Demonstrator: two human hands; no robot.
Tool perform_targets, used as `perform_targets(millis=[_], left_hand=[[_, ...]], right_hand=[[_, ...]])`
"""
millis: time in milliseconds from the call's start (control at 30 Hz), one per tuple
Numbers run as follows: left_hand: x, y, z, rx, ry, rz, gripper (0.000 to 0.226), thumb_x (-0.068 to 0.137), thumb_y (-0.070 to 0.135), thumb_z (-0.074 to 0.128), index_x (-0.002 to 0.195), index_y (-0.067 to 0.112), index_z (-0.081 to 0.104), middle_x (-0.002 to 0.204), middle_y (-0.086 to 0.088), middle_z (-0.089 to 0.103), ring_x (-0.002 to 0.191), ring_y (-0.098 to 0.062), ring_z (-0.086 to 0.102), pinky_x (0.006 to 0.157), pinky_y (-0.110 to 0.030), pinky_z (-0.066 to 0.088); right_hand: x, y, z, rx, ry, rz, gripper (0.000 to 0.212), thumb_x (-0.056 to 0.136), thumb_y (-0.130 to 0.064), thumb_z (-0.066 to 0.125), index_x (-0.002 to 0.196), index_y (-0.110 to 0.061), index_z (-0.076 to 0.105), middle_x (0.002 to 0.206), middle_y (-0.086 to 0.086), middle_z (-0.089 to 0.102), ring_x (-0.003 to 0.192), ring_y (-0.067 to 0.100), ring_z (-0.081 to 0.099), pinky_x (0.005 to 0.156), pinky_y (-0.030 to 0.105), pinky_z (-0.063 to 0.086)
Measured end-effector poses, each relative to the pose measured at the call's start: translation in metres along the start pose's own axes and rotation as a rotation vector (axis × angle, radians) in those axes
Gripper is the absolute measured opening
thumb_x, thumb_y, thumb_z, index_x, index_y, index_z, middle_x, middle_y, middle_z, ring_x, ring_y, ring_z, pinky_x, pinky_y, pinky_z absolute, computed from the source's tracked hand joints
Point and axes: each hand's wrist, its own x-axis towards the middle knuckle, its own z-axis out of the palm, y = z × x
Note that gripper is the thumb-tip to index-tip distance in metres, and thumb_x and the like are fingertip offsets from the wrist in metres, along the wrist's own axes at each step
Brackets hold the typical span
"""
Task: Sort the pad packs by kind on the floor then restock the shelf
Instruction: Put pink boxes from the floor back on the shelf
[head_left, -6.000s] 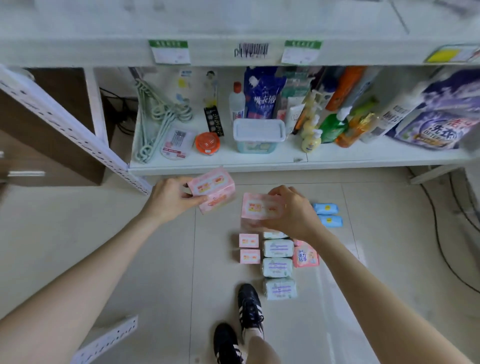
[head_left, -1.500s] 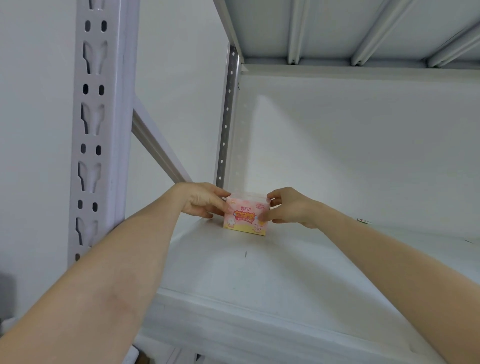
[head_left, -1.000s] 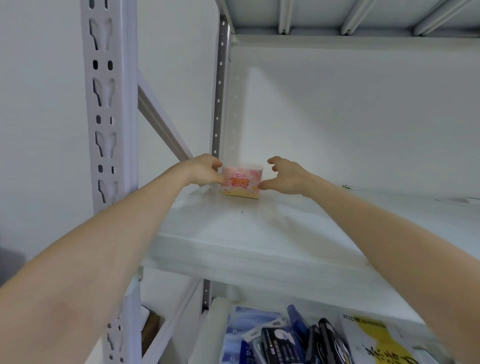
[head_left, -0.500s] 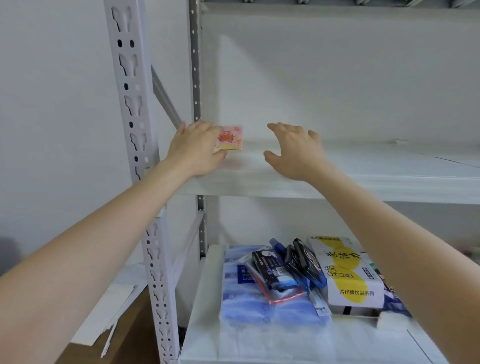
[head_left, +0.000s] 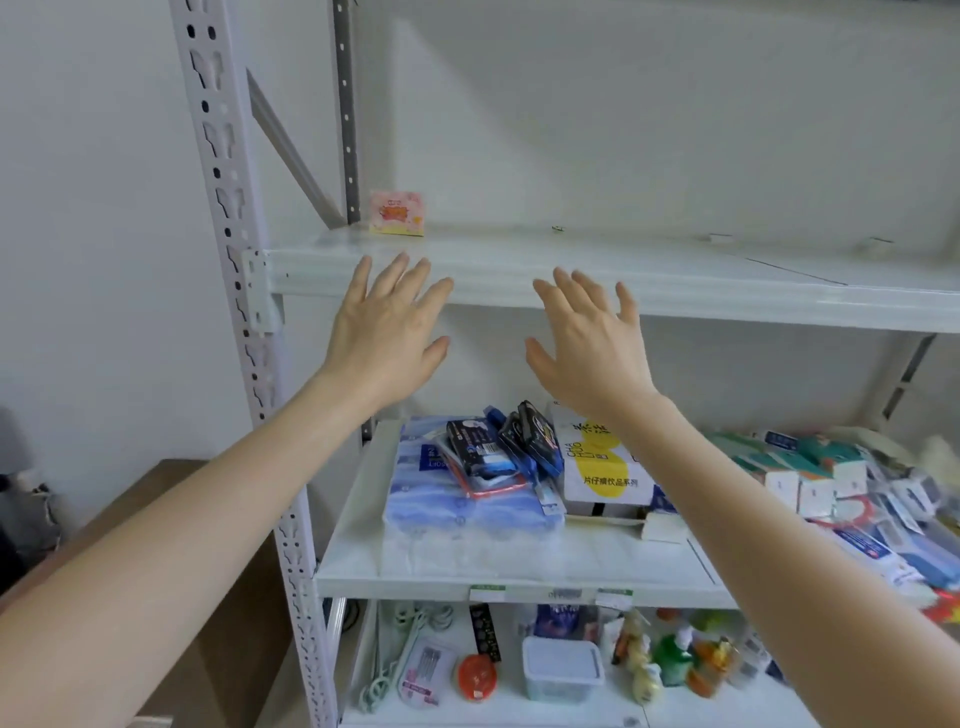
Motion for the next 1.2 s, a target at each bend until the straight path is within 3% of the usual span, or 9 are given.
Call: perform_targets(millis=[200,567,700,867,1033,1200], left_hand=[[-0.076,0.095,0.015,-0.063,-0.034,-0.008,0.061,0.093,0.039,0.055,0.145,0.013,0.039,0.153,-0.015,0.035,0.145,-0.031,0.024,0.117,-0.054,0.01],[-0.231,0.248,0.113,-0.172,-0.309,0.068,0.061,0.087,0.037,0.064,0.141,0.014,0.048,0.151,-0.016,0.04,0.142,-0.034,0.032,0.115,-0.056,0.02],[-0.295,0.285,0.153,-0.22,-0.47,0.08,0.064,0.085,0.034,0.067,0.142,0.013,0.047,0.149,-0.015,0.042,0.142,-0.034,0.033,0.116,-0.057,0.021],[-0.385,0.32,0.196,-0.261,-0.727,0.132,0.063,0.089,0.035,0.061,0.145,0.014,0.042,0.154,-0.015,0.034,0.145,-0.032,0.025,0.118,-0.055,0.016],[-0.458,0.336,0.242,-0.258,-0.921,0.162,0.064,0.094,0.038,0.052,0.15,0.019,0.031,0.158,-0.01,0.026,0.148,-0.028,0.017,0.118,-0.053,0.007],[-0.507,0.346,0.297,-0.253,-1.015,0.175,0.064,0.095,0.041,0.048,0.152,0.02,0.027,0.159,-0.009,0.023,0.148,-0.027,0.015,0.118,-0.051,0.005]], right_hand=[[-0.11,0.045,0.013,0.024,-0.074,0.009,0.058,0.094,-0.037,0.048,0.146,-0.015,0.034,0.157,0.01,0.028,0.145,0.025,0.022,0.116,0.054,0.009],[-0.334,0.079,0.093,0.046,-0.377,0.12,0.062,0.091,-0.035,0.055,0.146,-0.012,0.036,0.154,0.012,0.034,0.142,0.028,0.03,0.114,0.055,0.018],[-0.412,0.073,0.134,0.069,-0.533,0.201,0.065,0.09,-0.035,0.056,0.147,-0.014,0.032,0.156,0.01,0.029,0.144,0.025,0.026,0.115,0.054,0.015],[-0.509,0.059,0.179,0.079,-0.79,0.275,0.064,0.096,-0.041,0.041,0.152,-0.018,0.019,0.16,0.006,0.019,0.147,0.021,0.016,0.117,0.051,0.007],[-0.587,0.042,0.216,0.14,-0.916,0.32,0.064,0.096,-0.037,0.046,0.151,-0.013,0.026,0.158,0.009,0.026,0.146,0.025,0.021,0.117,0.053,0.01],[-0.645,0.034,0.264,0.127,-1.037,0.297,0.064,0.096,-0.037,0.041,0.152,-0.014,0.02,0.16,0.009,0.019,0.146,0.023,0.018,0.117,0.049,0.003]])
